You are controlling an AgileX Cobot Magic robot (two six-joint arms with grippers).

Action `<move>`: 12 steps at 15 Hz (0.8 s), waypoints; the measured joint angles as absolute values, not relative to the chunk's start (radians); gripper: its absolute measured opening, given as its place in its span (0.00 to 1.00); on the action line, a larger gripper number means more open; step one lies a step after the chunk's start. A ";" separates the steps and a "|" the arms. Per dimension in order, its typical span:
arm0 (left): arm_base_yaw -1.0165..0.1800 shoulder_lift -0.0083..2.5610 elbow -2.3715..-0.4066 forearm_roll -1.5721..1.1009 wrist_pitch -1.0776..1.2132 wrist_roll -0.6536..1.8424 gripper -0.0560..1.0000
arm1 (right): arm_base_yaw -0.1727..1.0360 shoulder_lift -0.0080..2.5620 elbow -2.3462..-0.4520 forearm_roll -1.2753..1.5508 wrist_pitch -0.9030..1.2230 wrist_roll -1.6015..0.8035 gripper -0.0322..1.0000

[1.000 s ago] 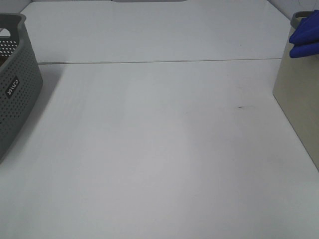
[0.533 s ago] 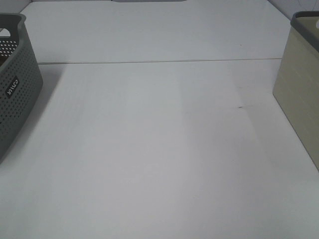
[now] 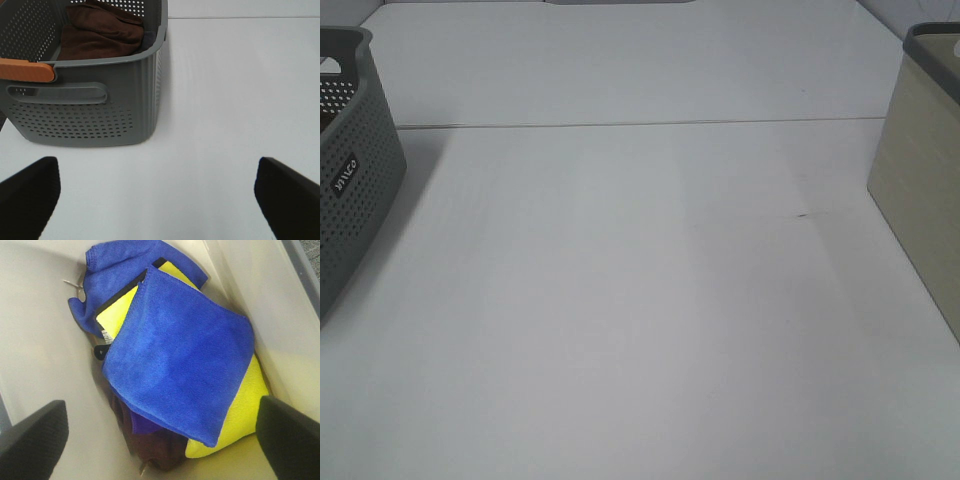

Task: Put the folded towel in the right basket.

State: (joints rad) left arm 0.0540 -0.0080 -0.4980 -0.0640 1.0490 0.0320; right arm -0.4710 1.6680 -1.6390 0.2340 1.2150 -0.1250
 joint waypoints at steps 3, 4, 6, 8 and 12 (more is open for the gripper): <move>0.054 -0.008 -0.498 -0.064 1.049 0.032 0.98 | -0.355 1.657 -1.640 0.213 1.215 -0.116 0.97; 0.054 -0.008 -0.498 -0.064 1.049 0.032 0.98 | -0.278 1.647 -1.642 0.190 1.213 -0.095 0.97; 0.054 -0.008 -0.498 -0.064 1.049 0.032 0.98 | -0.118 1.612 -1.653 0.176 1.216 -0.059 0.97; 0.054 -0.008 -0.498 -0.064 1.049 0.032 0.98 | -0.037 1.592 -1.653 0.174 1.216 -0.021 0.97; 0.054 -0.008 -0.498 -0.064 1.049 0.032 0.98 | 0.076 1.592 -1.655 0.169 1.216 0.011 0.97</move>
State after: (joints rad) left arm 0.0540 -0.0080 -0.4980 -0.0640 1.0490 0.0320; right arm 0.0760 1.5920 -1.6550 0.1690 1.2160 0.0110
